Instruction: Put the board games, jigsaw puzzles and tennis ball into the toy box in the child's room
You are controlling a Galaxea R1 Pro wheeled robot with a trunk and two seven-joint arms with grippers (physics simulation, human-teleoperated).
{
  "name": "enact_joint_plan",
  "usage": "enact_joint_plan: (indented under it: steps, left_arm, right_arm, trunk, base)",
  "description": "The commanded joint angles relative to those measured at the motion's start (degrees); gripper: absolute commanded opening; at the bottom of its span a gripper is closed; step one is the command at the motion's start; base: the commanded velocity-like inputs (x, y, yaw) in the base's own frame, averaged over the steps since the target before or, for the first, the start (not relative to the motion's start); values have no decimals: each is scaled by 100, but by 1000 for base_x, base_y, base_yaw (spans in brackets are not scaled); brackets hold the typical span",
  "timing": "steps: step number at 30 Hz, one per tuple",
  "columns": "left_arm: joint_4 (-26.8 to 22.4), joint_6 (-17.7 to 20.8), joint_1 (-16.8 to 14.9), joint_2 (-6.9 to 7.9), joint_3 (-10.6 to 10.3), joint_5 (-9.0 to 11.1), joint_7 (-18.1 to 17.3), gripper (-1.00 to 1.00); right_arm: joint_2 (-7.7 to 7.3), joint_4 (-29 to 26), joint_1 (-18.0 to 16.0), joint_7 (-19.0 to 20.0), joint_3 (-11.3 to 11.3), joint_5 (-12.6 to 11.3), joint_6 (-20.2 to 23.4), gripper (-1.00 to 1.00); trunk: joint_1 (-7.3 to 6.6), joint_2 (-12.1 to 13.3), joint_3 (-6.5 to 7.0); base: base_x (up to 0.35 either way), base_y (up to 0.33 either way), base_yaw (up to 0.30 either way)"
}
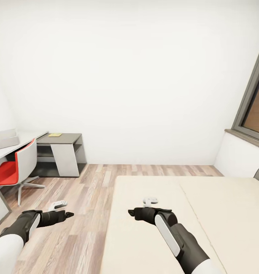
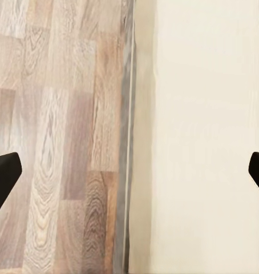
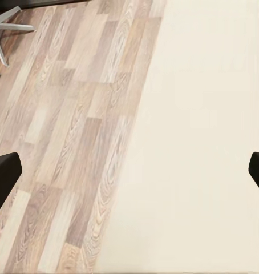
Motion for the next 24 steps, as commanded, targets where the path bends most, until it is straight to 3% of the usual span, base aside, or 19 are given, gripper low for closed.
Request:
enact_joint_plan:
  steps: [1, 17, 24]
  left_arm:
    - [-9, 35, -4, -5, 49, -57, -44, 100]
    - [-9, 35, -4, -5, 50, -55, -44, 100]
    - [-9, 35, -4, -5, 50, -54, -45, 100]
  right_arm:
    - [-2, -5, -3, -49, 8, -59, 14, 100]
    - [-2, -5, -3, -50, 8, -61, 14, 100]
    - [-2, -5, -3, -46, 8, -61, 14, 100]
  trunk:
    - [3, -8, -5]
    - [3, -8, -5]
    - [3, -8, -5]
  base:
    - [0, -295, 0]
    - [0, -290, 0]
    - [0, -100, 0]
